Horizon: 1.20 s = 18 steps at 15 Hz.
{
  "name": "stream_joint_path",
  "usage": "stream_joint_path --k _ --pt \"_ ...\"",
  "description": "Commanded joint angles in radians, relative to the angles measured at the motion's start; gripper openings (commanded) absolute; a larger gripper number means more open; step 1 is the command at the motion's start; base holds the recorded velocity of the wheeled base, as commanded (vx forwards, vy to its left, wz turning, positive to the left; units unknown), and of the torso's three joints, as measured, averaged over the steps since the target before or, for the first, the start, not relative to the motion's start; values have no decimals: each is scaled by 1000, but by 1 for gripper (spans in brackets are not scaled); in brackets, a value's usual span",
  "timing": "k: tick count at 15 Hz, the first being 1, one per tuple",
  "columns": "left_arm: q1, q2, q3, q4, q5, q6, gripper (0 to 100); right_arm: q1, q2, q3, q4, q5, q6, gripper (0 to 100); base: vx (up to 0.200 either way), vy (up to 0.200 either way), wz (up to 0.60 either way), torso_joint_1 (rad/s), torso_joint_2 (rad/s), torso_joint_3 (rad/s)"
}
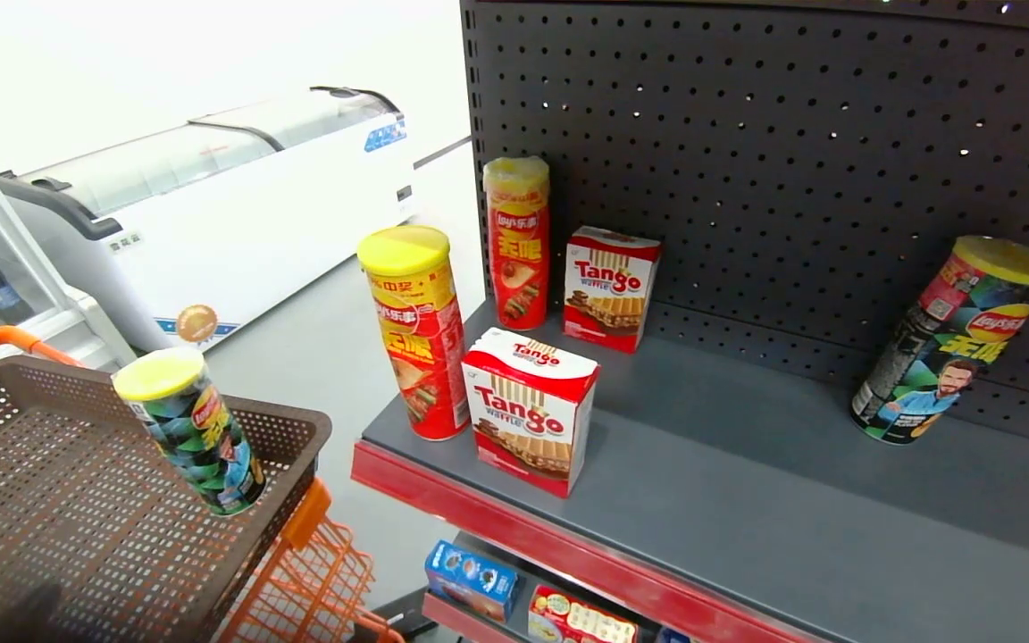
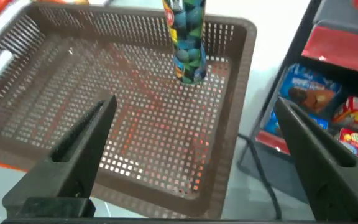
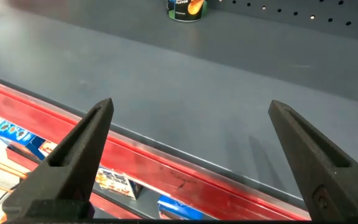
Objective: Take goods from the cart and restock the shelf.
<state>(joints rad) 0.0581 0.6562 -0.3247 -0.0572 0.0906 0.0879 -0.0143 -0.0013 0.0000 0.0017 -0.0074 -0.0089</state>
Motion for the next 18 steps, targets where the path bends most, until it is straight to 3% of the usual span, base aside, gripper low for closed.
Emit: stream_joint_path --k 1,2,3,5,11,13,15,17,18 --pt "37 237 -17 -29 -32 -13 100 0 1 0 0 0 1 100 0 0 0 0 0 0" --pt "55 301 -17 -72 -45 -14 100 0 1 0 0 0 0 100 0 0 0 0 0 0" --pt "120 431 -17 -202 -58 -19 100 0 1 0 0 0 0 100 0 0 0 0 0 0" --pt "175 600 -13 -403 -140 -14 100 0 1 0 0 0 0 100 0 0 0 0 0 0" --pt "167 882 58 -799 -173 -11 100 0 1 0 0 1 0 100 0 0 0 0 0 0" --pt "167 982 98 -978 -241 -13 100 0 1 0 0 0 0 100 0 0 0 0 0 0" --pt "172 1074 111 -1118 -253 3 100 0 1 0 0 0 0 100 0 0 0 0 0 0" --pt "175 1137 118 -1244 -253 56 100 0 1 0 0 0 0 100 0 0 0 0 0 0" --pt "175 1157 111 -1262 -253 62 100 0 1 0 0 0 0 100 0 0 0 0 0 0"
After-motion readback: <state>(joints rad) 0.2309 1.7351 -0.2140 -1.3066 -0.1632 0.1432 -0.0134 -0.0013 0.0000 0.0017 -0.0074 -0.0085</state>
